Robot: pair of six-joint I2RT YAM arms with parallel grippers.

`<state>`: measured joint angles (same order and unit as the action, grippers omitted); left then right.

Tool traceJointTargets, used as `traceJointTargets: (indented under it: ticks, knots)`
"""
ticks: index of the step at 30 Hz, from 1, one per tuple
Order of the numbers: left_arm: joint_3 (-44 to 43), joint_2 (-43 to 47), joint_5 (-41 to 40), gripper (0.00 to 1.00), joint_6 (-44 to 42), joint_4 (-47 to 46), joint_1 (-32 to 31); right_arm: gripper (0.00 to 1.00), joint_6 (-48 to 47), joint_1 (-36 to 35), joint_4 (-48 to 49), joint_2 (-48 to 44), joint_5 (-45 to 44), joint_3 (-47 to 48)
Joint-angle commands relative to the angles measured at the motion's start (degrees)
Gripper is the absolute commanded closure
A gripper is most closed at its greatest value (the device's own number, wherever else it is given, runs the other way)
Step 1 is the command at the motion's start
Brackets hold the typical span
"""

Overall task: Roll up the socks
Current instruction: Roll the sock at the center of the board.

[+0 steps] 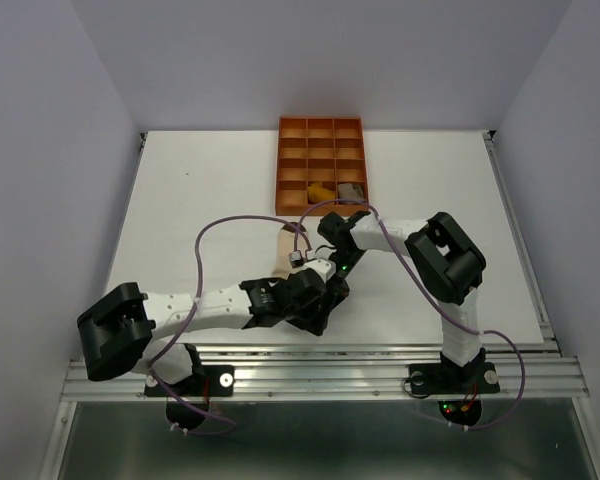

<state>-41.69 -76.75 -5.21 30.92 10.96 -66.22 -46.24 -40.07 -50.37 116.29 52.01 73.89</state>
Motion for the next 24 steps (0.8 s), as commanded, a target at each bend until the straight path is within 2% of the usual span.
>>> traceJointTargets:
  ticks: [1, 5, 14, 20, 23, 24]
  knots:
    - [-3.04, -1.2, 0.91, 0.26, -2.44, 1.96, -0.67, 0.99, -0.17, 0.26, 2.21, 0.52, -2.44, 1.35]
    - [-3.13, -2.35, -1.29, 0.4, -2.18, 2.05, -0.93, 0.99, -0.34, 0.26, 2.29, 0.43, -2.7, 1.35]
    - [-3.04, -3.67, -5.86, 0.49, -1.82, 0.99, -0.85, 0.99, -0.52, 0.26, 2.38, -0.01, -2.88, 1.08]
    - [-2.6, -5.42, -3.05, 0.6, -2.35, -0.24, -0.84, 0.99, 0.09, 0.26, 2.73, -0.54, -3.14, 1.09]
    - [-2.25, -6.65, -2.0, 0.74, -2.09, -0.5, -0.84, 0.99, 0.18, 0.26, 3.08, -0.62, -2.97, 1.08]
    - [-2.17, -6.92, -1.73, 1.0, -1.83, -0.94, -0.84, 0.99, 0.18, 0.26, 3.0, -0.71, -2.79, 1.08]
